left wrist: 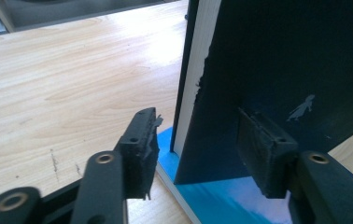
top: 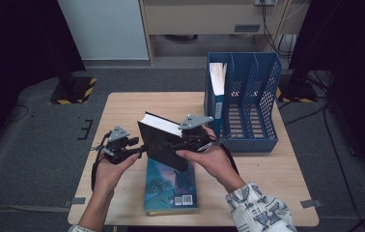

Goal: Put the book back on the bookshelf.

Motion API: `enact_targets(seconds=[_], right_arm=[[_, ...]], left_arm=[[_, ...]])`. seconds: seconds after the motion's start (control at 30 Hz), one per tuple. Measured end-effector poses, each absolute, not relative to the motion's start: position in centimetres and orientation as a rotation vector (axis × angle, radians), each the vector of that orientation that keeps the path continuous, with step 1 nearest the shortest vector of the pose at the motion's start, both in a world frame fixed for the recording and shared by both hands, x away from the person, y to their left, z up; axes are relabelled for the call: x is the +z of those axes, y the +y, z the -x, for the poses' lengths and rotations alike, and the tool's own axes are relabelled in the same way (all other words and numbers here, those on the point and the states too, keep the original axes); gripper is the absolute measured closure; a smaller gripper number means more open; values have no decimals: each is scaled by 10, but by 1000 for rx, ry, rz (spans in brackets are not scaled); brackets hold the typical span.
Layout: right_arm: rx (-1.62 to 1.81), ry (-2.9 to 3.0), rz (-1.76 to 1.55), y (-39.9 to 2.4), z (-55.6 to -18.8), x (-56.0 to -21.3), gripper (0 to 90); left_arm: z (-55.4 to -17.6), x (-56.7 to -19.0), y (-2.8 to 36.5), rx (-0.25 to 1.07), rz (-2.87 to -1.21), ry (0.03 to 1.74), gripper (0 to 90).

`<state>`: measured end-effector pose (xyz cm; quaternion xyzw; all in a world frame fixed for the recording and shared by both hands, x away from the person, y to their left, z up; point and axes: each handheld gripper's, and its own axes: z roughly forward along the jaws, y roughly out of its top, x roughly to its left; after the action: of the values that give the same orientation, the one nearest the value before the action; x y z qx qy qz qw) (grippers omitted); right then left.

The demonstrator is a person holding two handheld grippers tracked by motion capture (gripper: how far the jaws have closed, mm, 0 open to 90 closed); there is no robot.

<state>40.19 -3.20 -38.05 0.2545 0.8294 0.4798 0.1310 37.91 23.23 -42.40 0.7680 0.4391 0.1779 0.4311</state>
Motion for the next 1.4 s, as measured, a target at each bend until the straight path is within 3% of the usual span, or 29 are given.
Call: enact_targets(seconds=[0.23,0.43,0.67,1.4], right_arm=[[1389,2404,-730,-28,-402,-383,382],[1420,2441,-715,-30,-402,-382,465],[1411,2420,-716,-29,-399,-381,511],[1403,2323,-826,-33,-399,-384,495]], left_arm=[[-364,-446,242,497,-1971,1115,426],[-360,-479,259,509,-1990,1201,362],[-362,-492,270,545,-2016,1258,266],[-366,-511,287,496,-2043,1319,77]])
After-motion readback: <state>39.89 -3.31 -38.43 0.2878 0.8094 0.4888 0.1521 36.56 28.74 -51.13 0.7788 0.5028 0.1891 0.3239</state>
